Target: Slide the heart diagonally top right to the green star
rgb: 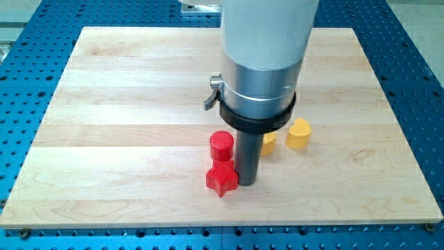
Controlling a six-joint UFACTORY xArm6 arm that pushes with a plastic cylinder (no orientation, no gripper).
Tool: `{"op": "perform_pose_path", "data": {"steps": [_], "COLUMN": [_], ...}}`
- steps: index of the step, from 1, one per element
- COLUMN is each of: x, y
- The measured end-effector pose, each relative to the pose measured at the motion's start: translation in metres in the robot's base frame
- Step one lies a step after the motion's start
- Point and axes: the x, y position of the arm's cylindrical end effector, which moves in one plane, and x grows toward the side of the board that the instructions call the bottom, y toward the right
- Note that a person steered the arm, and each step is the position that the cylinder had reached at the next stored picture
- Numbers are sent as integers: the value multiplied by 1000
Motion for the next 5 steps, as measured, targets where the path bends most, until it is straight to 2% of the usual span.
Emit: {"op": "perform_pose_path", "data": {"steps": [1,2,3,4,5], "x": [-27,-76,-98,-51,-78], "y": [42,72,87,110,138]}}
